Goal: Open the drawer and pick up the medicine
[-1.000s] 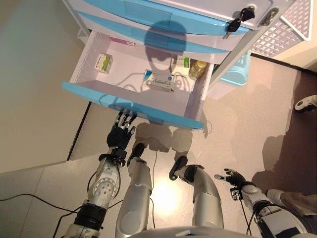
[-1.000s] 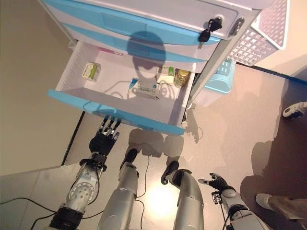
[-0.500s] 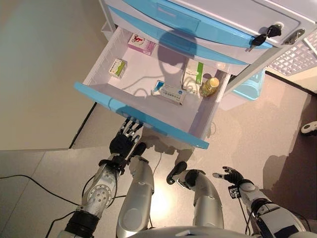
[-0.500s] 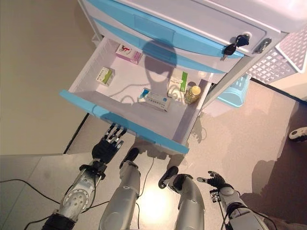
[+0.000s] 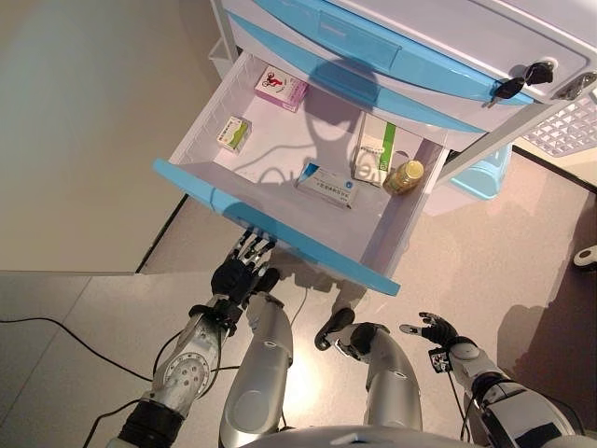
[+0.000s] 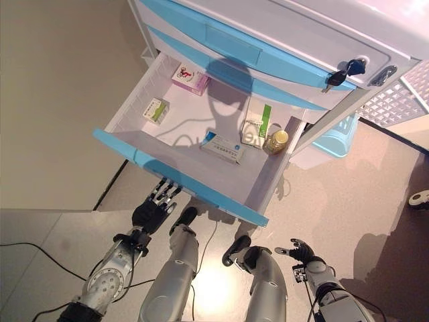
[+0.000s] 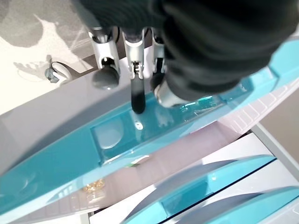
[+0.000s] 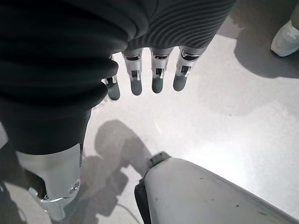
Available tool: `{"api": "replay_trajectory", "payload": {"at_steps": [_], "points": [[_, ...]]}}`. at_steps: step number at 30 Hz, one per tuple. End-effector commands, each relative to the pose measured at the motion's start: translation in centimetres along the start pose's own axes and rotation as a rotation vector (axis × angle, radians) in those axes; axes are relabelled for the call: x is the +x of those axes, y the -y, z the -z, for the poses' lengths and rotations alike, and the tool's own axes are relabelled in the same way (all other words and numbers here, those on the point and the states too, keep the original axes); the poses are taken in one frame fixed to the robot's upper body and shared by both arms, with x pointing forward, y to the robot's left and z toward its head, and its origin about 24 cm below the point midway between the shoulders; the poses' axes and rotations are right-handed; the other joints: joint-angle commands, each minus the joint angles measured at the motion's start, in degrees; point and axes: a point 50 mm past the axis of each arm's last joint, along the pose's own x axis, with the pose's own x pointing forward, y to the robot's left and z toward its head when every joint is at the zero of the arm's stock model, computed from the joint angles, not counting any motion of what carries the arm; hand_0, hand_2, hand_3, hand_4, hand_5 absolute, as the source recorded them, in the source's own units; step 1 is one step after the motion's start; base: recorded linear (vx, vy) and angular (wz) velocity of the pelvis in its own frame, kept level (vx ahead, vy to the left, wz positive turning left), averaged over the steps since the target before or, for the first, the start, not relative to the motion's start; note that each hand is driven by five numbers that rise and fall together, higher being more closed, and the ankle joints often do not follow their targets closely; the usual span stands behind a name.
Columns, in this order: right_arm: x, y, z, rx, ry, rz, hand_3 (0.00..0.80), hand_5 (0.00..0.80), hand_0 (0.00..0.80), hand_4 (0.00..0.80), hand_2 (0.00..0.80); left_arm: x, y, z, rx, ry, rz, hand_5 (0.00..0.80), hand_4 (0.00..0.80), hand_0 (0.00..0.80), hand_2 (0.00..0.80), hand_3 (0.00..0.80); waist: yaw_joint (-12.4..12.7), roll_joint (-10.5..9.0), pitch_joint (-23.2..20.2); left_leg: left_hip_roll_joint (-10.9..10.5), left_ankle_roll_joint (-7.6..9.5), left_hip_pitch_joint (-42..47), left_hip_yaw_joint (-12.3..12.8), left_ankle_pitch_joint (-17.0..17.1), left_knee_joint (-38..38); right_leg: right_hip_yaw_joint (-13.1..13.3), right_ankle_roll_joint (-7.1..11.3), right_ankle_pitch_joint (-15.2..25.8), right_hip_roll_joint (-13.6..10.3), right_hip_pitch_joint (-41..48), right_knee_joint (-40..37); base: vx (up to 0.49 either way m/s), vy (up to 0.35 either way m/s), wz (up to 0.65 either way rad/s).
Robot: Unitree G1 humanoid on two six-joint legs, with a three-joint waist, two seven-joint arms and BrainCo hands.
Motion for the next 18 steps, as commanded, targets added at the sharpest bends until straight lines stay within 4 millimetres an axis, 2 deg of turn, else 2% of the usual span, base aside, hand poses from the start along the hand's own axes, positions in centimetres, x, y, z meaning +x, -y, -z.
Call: {"api": "replay_trajectory", "payload": {"at_steps": [1,14,17,18], "points": [[-0.8,1.2,3.1,-0.044,-0.071,0.035,0.000,0.000,0.000,0.000,0.000,-0.8,10.9,-4.5,-0.001,0.238,0.627,0.000,0.000,0.000,0.000,0.000,0.8,0.08,-4.7,-4.7,5.81,-4.1,1.5,9.3,-5.4,-0.5,5.75,0.1,2.9,2.5,-2.4,0.000,0.000,0.00],[-0.8,0.9,3.2,-0.043,-0.068,0.020,0.000,0.000,0.000,0.000,0.000,-1.0,9.8,-4.1,-0.014,0.210,0.593,0.000,0.000,0.000,0.000,0.000,1.0,-0.48,-5.0,-4.6,5.77,-3.8,1.1,9.4,-5.8,-0.8,5.89,0.4,3.4,3.0,-3.2,0.000,0.000,0.00],[-0.9,1.0,3.4,-0.041,-0.073,0.025,0.000,0.000,0.000,0.000,0.000,-1.0,8.8,-3.6,-0.028,0.189,0.545,0.000,0.000,0.000,0.000,0.000,1.2,-0.49,-5.0,-4.6,5.79,-3.6,0.9,9.5,-5.9,-0.8,5.87,0.3,3.6,3.3,-3.2,0.000,0.000,0.00],[-0.9,1.1,3.3,-0.042,-0.070,0.027,0.000,0.000,0.000,0.000,0.000,-1.1,7.5,-3.2,-0.037,0.172,0.482,0.000,0.000,0.000,0.000,0.000,1.3,-0.43,-4.9,-4.6,5.78,-3.5,0.8,9.5,-5.9,-0.9,5.87,0.2,3.5,3.3,-3.2,0.000,0.000,0.00]]}}
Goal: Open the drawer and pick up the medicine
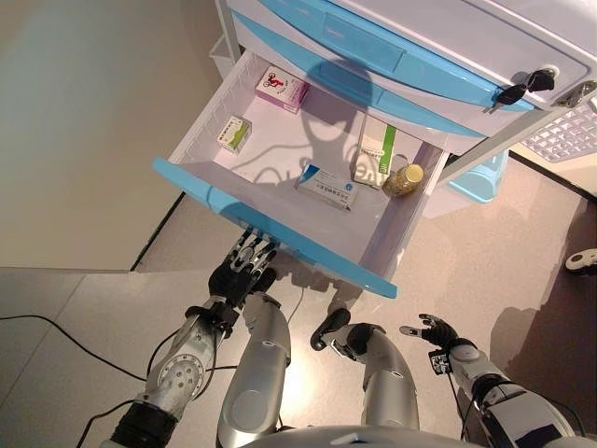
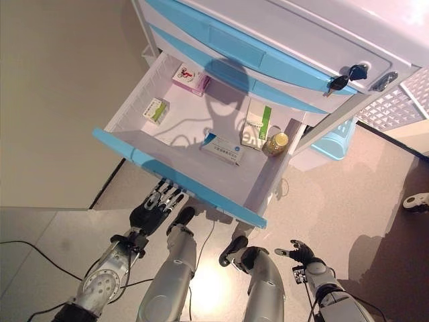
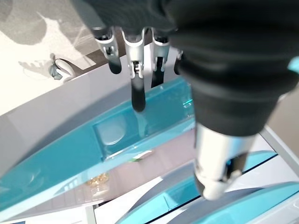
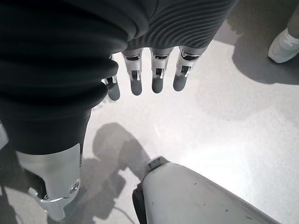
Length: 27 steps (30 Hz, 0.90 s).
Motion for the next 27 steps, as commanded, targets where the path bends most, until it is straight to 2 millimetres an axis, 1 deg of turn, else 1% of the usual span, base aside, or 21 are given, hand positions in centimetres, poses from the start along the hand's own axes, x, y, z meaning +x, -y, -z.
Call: {"api": "replay_trajectory", "payload": {"at_steps": [1,3,4,5,6,7,9,10,11,12,14,18,21,22,26,27], "points": [[-0.8,1.2,3.2,-0.043,-0.068,0.030,0.000,0.000,0.000,0.000,0.000,-0.5,7.1,-2.9,-0.051,0.184,0.434,0.000,0.000,0.000,0.000,0.000,1.3,0.74,-5.2,-4.5,5.80,-4.1,1.0,9.4,-5.4,-0.6,5.84,0.2,3.3,2.6,-2.7,0.000,0.000,0.00],[-0.8,1.2,3.2,-0.040,-0.067,0.027,0.000,0.000,0.000,0.000,0.000,-0.8,5.2,-2.4,-0.054,0.165,0.348,0.000,0.000,0.000,0.000,0.000,1.5,0.80,-5.2,-4.5,5.82,-4.0,0.9,9.4,-5.4,-0.7,5.89,0.2,3.3,2.8,-2.6,0.000,0.000,0.00],[-0.8,1.2,3.2,-0.040,-0.067,0.027,0.000,0.000,0.000,0.000,0.000,-0.8,5.2,-2.4,-0.054,0.165,0.348,0.000,0.000,0.000,0.000,0.000,1.5,0.80,-5.2,-4.5,5.82,-4.0,0.9,9.4,-5.4,-0.7,5.89,0.2,3.3,2.8,-2.6,0.004,-0.007,0.04],[-0.8,1.3,3.2,-0.036,-0.069,0.030,0.000,0.000,0.000,0.000,0.000,-1.1,3.6,-1.7,-0.061,0.135,0.275,0.000,0.000,0.000,0.000,0.000,1.6,0.92,-5.2,-4.6,5.84,-3.9,0.8,9.4,-5.5,-0.7,5.95,0.3,3.3,3.0,-2.8,0.000,0.000,0.00],[-0.8,1.3,3.2,-0.036,-0.069,0.030,0.000,0.000,0.000,0.000,0.000,-1.1,3.6,-1.7,-0.061,0.135,0.275,0.000,0.000,0.000,0.000,0.000,1.6,0.93,-5.2,-4.6,5.84,-3.9,0.8,9.4,-5.5,-0.7,5.95,0.3,3.3,3.0,-2.8,0.000,0.000,0.00],[-0.9,1.5,3.3,-0.029,-0.073,0.033,0.000,0.000,0.000,0.000,0.000,-1.6,1.6,-1.1,-0.049,0.104,0.181,0.000,0.000,0.000,0.000,0.000,1.8,1.04,-5.1,-4.6,5.89,-3.8,0.7,9.5,-5.5,-0.7,6.02,0.4,3.2,3.1,-2.8,0.000,0.000,0.00],[-0.9,1.6,3.4,-0.025,-0.075,0.036,0.000,0.000,0.000,0.000,0.000,-2.2,-0.8,-0.4,-0.036,0.072,0.074,0.000,0.000,0.000,0.000,0.000,1.8,1.14,-5.1,-4.5,5.91,-3.6,0.7,9.6,-5.6,-0.7,6.12,0.6,3.3,3.3,-3.0,0.000,0.000,0.00],[-0.9,1.8,3.5,-0.021,-0.079,0.039,0.000,0.000,0.000,0.000,0.000,-2.6,-2.4,0.1,-0.033,0.049,0.000,0.000,0.000,0.000,0.000,0.000,1.9,1.17,-5.0,-4.4,5.93,-3.4,0.7,9.6,-5.7,-0.7,6.17,0.6,3.3,3.5,-3.2,0.000,0.000,0.00],[-0.9,1.8,3.4,-0.022,-0.078,0.039,0.000,0.000,0.000,0.000,0.000,-2.5,-2.5,0.1,-0.033,0.050,0.001,0.000,0.000,0.000,0.000,0.000,1.9,1.20,-5.0,-4.4,5.93,-3.4,0.7,9.6,-5.8,-0.7,6.16,0.6,3.4,3.6,-3.2,0.000,0.000,0.00],[-1.0,1.9,3.7,-0.012,-0.085,0.037,0.000,0.000,0.000,0.000,0.000,-3.4,-4.7,0.9,-0.038,0.017,-0.107,0.000,0.000,0.000,0.000,0.000,2.0,1.28,-5.0,-4.4,5.97,-3.2,0.6,9.7,-6.0,-0.6,6.33,0.7,3.3,3.6,-3.3,0.000,0.000,0.00],[-1.0,2.0,3.7,-0.011,-0.086,0.036,0.000,0.000,0.000,0.000,0.000,-4.3,-6.9,1.5,-0.033,-0.014,-0.213,0.000,0.000,0.000,0.000,0.000,2.0,1.32,-5.2,-4.3,6.07,-3.1,0.6,9.7,-6.1,-0.4,6.39,0.9,3.2,3.6,-3.3,0.004,0.008,0.02],[-1.1,2.2,4.0,-0.005,-0.097,0.041,0.000,0.000,0.000,0.000,0.000,-5.7,-9.7,2.7,-0.025,-0.070,-0.356,0.000,0.000,0.000,0.000,0.000,1.8,1.31,-5.5,-4.4,6.13,-3.1,0.8,9.8,-6.2,-0.3,6.48,1.0,3.2,3.7,-3.6,0.000,0.000,0.00],[-1.2,2.2,4.1,-0.004,-0.101,0.040,0.000,0.000,0.000,0.000,0.000,-6.7,-11.5,3.0,-0.024,-0.085,-0.452,0.000,0.000,0.000,0.000,0.000,1.6,1.28,-5.7,-4.3,6.13,-3.0,1.1,9.8,-6.4,-0.1,6.63,1.3,3.3,3.7,-4.0,0.005,0.006,0.01],[-1.2,2.3,4.2,-0.003,-0.102,0.041,0.000,0.000,0.000,0.000,0.000,-6.8,-11.7,3.0,-0.021,-0.084,-0.470,0.000,0.000,0.000,0.000,0.000,1.6,1.25,-5.8,-4.4,6.17,-2.9,1.1,9.8,-6.5,0.0,6.70,1.4,3.3,3.8,-4.1,0.018,0.016,0.03],[-1.2,2.3,4.3,0.001,-0.107,0.043,0.000,0.000,0.000,0.000,0.000,-8.5,-13.9,3.4,0.000,-0.121,-0.603,0.000,0.000,0.000,0.000,0.000,1.2,1.29,-6.6,-4.3,6.20,-2.9,1.5,9.7,-6.8,0.5,6.89,1.8,3.4,3.9,-4.8,0.000,0.000,0.00],[-1.2,2.3,4.4,0.004,-0.108,0.044,0.000,0.000,0.000,0.000,0.000,-8.7,-14.3,3.2,0.005,-0.112,-0.631,0.000,0.000,0.000,0.000,0.000,1.1,1.32,-6.7,-4.2,6.17,-2.7,1.6,9.7,-7.0,0.6,6.90,1.9,3.4,4.0,-4.9,0.000,0.000,0.00]]}}
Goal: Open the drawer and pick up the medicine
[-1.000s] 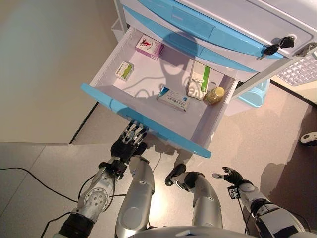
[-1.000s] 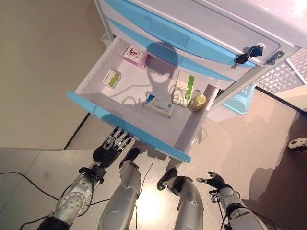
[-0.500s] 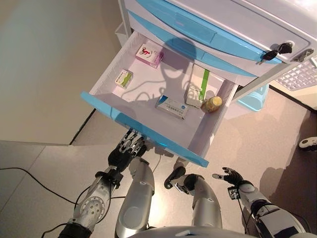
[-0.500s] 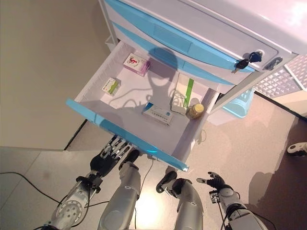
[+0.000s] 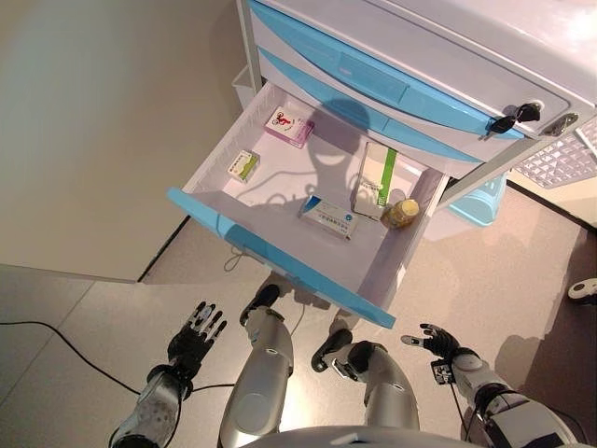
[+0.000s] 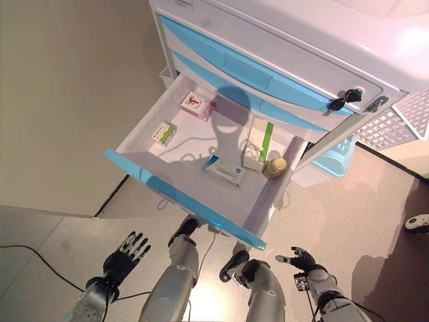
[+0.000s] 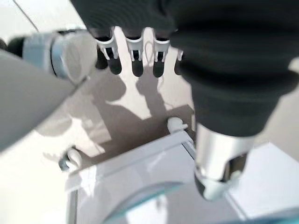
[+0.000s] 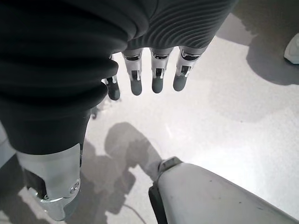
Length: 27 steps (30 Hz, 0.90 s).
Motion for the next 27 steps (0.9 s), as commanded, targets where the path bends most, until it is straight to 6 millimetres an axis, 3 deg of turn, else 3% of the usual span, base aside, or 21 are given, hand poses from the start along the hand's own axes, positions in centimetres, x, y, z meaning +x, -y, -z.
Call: {"api": "replay_trajectory", "payload": {"at_steps": [1,4,7,10,12,13,16,22,27], "points": [[-0.7,2.4,2.4,-0.002,-0.062,0.061,0.000,0.000,0.000,0.000,0.000,0.0,-1.2,-0.3,0.044,0.027,-0.064,0.000,0.000,0.000,0.000,0.000,-0.5,0.97,-1.7,-3.9,5.93,-3.4,2.2,9.9,-6.8,1.1,6.24,2.1,3.5,2.5,-3.8,0.000,0.000,0.00],[-0.7,2.2,2.5,0.006,-0.061,0.056,0.000,0.000,0.000,0.000,0.000,-0.3,-2.6,-0.5,0.071,0.030,-0.146,0.000,0.000,0.000,0.000,0.000,-0.9,1.01,-2.1,-3.5,5.85,-2.5,2.8,10.0,-7.7,1.4,6.38,2.8,3.7,3.2,-4.8,0.033,0.040,-0.02],[-0.7,2.0,2.5,0.021,-0.059,0.051,0.000,0.000,0.000,0.000,0.000,-1.4,-5.6,-0.1,0.124,-0.012,-0.309,0.000,0.000,0.000,0.000,0.000,-2.2,0.72,-3.5,-2.3,5.84,0.4,4.5,10.2,-10.2,3.0,6.88,4.4,4.6,5.5,-8.5,0.074,0.066,-0.17],[-0.7,2.1,2.5,0.033,-0.054,0.055,0.000,0.000,0.000,0.000,0.000,-2.1,-7.1,0.2,0.247,-0.067,-0.406,0.000,0.000,0.000,0.000,0.000,-3.2,0.89,-4.1,-0.9,5.96,3.3,5.9,10.5,-12.1,4.2,7.18,5.7,5.7,8.1,-11.7,0.083,0.082,-0.39],[-0.8,2.3,2.6,0.038,-0.058,0.064,0.000,0.000,0.000,0.000,0.000,-3.1,-8.6,0.9,0.447,-0.171,-0.508,0.000,0.000,0.000,0.000,0.000,-4.9,1.69,-4.9,0.6,6.21,8.5,7.9,11.2,-15.8,5.9,7.78,8.1,6.9,13.1,-16.9,0.119,0.163,-0.54],[-0.8,2.3,2.7,0.050,-0.059,0.072,0.000,0.000,0.000,0.000,0.000,-3.3,-8.8,1.1,0.497,-0.193,-0.534,0.000,0.000,0.000,0.000,0.000,-5.3,2.42,-5.2,1.0,6.26,9.7,8.4,13.0,-17.4,5.6,7.77,10.8,7.3,14.6,-19.6,0.069,0.179,-0.40],[-0.8,2.5,2.9,0.068,-0.064,0.088,0.000,0.000,0.000,0.000,0.000,-3.3,-8.9,1.4,0.615,-0.244,-0.569,0.000,0.000,0.000,0.000,0.000,-6.9,3.07,-6.2,1.7,6.44,14.1,9.9,13.2,-20.5,7.1,8.36,12.4,8.0,18.7,-24.0,0.123,0.114,-0.53],[-0.9,3.0,3.0,0.123,-0.064,0.122,0.000,0.000,0.000,0.000,0.000,-3.1,-8.5,3.2,0.843,-0.382,-0.538,0.000,0.000,0.000,0.000,0.000,-11.1,4.16,-9.9,2.9,7.09,23.5,15.7,13.0,-27.5,12.4,10.51,17.5,9.3,26.2,-35.9,0.174,0.118,-0.58],[-1.0,3.1,3.0,0.163,-0.044,0.131,0.000,0.000,0.000,0.000,0.000,-3.1,-8.3,3.6,0.918,-0.407,-0.520,0.000,0.000,0.000,0.000,0.000,-12.1,3.96,-11.2,3.0,7.43,27.1,18.4,12.5,-30.2,14.8,11.32,19.6,9.8,29.0,-40.3,0.119,0.090,-0.60]]}}
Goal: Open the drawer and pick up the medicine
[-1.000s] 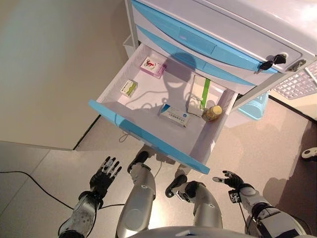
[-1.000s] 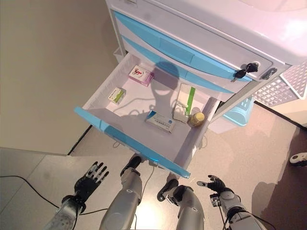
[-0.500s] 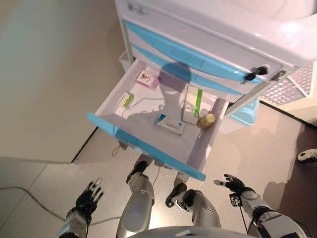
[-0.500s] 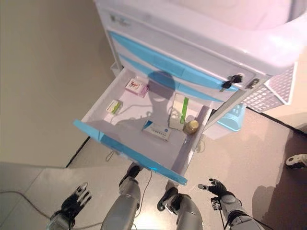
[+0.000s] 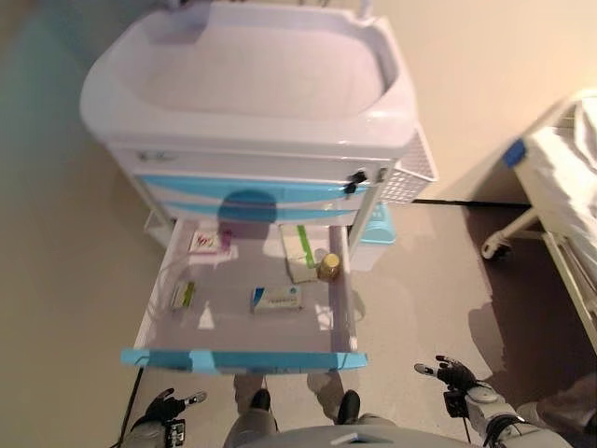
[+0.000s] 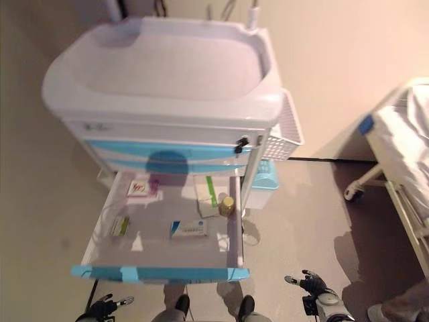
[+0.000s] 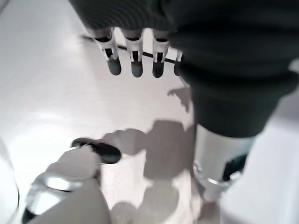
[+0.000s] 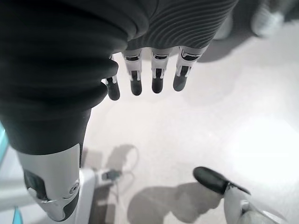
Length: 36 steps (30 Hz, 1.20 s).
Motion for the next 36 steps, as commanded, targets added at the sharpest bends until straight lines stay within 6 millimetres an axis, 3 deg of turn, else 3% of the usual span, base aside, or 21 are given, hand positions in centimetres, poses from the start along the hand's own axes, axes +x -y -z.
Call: {"api": "replay_trajectory", "payload": {"at_steps": [1,4,5,9,10,12,16,17,18,20,21,24,27,36], "points": [[0.2,2.1,-3.0,0.081,0.102,0.070,0.000,0.000,0.000,0.000,0.000,0.1,-0.8,-1.2,0.080,0.047,-0.039,0.000,0.000,0.000,0.000,0.000,0.5,-0.92,2.2,-2.0,1.54,-0.2,-1.5,8.9,-10.1,1.5,3.71,-4.0,1.6,3.2,2.6,0.152,0.144,-0.47],[0.1,2.4,-4.1,0.120,0.157,0.079,0.000,0.000,0.000,0.000,0.000,0.1,-0.8,-1.3,0.116,0.055,-0.040,0.000,0.000,0.000,0.000,0.000,0.0,-1.13,1.7,-2.2,1.66,0.8,0.0,8.4,-10.5,2.7,4.10,-3.1,1.3,4.0,1.1,0.074,0.091,-0.37],[0.0,2.4,-5.9,0.142,0.238,0.073,0.000,0.000,0.000,0.000,0.000,0.1,-0.7,-1.3,0.152,0.056,-0.047,0.000,0.000,0.000,0.000,0.000,-0.4,-1.39,1.4,-2.4,1.68,1.4,1.1,8.0,-10.5,3.6,4.39,-2.4,1.2,4.5,0.3,0.085,0.114,-0.15],[-0.9,2.4,-9.6,0.193,0.412,0.064,0.000,0.000,0.000,0.000,0.000,0.1,-0.4,-1.0,0.198,0.050,-0.049,0.000,0.000,0.000,0.000,0.000,-0.6,-2.06,0.6,-2.4,1.84,2.6,3.2,7.0,-10.5,5.3,4.83,-0.8,0.8,5.4,-2.0,0.044,0.068,-0.34],[-0.9,2.4,-9.6,0.193,0.412,0.064,0.000,0.000,0.000,0.000,0.000,0.1,-0.4,-1.0,0.198,0.050,-0.049,0.000,0.000,0.000,0.000,0.000,-0.6,-2.06,0.6,-2.4,1.84,2.6,3.3,7.0,-10.5,5.3,4.83,-0.8,0.8,5.4,-2.0,0.037,0.076,-0.29],[-1.9,2.1,-12.5,0.222,0.548,0.040,0.000,0.000,0.000,0.000,0.000,0.0,-0.2,-0.3,0.217,0.033,-0.045,0.000,0.000,0.000,0.000,0.000,-0.3,-2.39,-0.2,-2.2,1.94,3.4,5.7,6.2,-10.5,7.4,5.25,0.5,0.6,5.3,-3.6,0.023,0.102,-0.20],[-2.6,1.7,-14.4,0.254,0.629,0.019,0.000,0.000,0.000,0.000,0.000,0.0,-0.5,0.0,0.216,0.025,-0.056,0.000,0.000,0.000,0.000,0.000,0.4,-2.67,-0.7,-2.2,1.99,4.3,6.9,5.6,-10.5,8.3,5.44,0.8,0.5,5.6,-4.0,0.020,0.049,-0.30],[-2.6,1.7,-14.3,0.255,0.629,0.019,0.000,0.000,0.000,0.000,0.000,0.0,-0.5,0.0,0.216,0.025,-0.056,0.000,0.000,0.000,0.000,0.000,0.4,-2.68,-0.7,-2.2,2.00,4.3,6.9,5.6,-10.5,8.4,5.44,0.8,0.5,5.7,-4.0,0.033,0.042,-0.27],[-3.5,1.3,-16.0,0.278,0.705,-0.008,0.000,0.000,0.000,0.000,0.000,-0.1,-0.7,0.2,0.215,0.017,-0.066,0.000,0.000,0.000,0.000,0.000,0.7,-2.82,-1.0,-2.2,2.07,4.7,7.2,5.4,-10.5,8.5,5.52,0.8,0.4,5.9,-4.0,0.033,0.033,-0.21],[-3.7,1.2,-16.3,0.278,0.722,-0.011,0.000,0.000,0.000,0.000,0.000,-0.1,-0.8,0.3,0.218,0.013,-0.069,0.000,0.000,0.000,0.000,0.000,0.8,-2.88,-1.0,-2.2,2.08,4.9,7.4,5.3,-10.5,8.6,5.54,0.7,0.4,6.1,-4.0,0.024,0.029,-0.18],[-4.8,0.6,-17.9,0.295,0.806,-0.047,0.000,0.000,0.000,0.000,0.000,-0.1,-0.9,0.3,0.222,0.015,-0.077,0.000,0.000,0.000,0.000,0.000,1.1,-2.96,-1.0,-2.2,2.11,5.1,7.5,5.3,-10.5,8.6,5.54,0.8,0.2,6.2,-4.0,0.013,0.021,-0.08],[-5.8,-0.1,-19.1,0.308,0.872,-0.085,0.000,0.000,0.000,0.000,0.000,-0.2,-1.0,0.4,0.218,0.011,-0.085,0.000,0.000,0.000,0.000,0.000,1.3,-2.99,-1.1,-2.2,2.12,5.2,7.6,5.2,-10.5,8.6,5.62,0.8,0.0,6.2,-4.0,0.008,0.021,-0.04],[-8.1,-1.9,-21.5,0.307,1.012,-0.189,0.000,0.000,0.000,0.000,0.000,-0.2,-1.0,0.8,0.216,0.008,-0.092,0.000,0.000,0.000,0.000,0.000,2.1,-3.07,-1.3,-2.3,2.16,5.2,7.8,5.1,-10.5,8.4,5.73,0.7,-0.2,6.2,-4.0,0.000,0.000,0.00],[-12.6,-5.2,-23.9,0.267,1.208,-0.386,0.000,0.000,0.000,0.000,0.000,-0.3,-1.1,1.2,0.231,0.000,-0.102,0.000,0.000,0.000,0.000,0.000,3.2,-3.47,-1.2,-2.3,2.18,5.1,7.3,5.2,-10.5,7.6,5.69,0.7,-0.6,6.3,-4.0,0.000,0.000,0.00]]}}
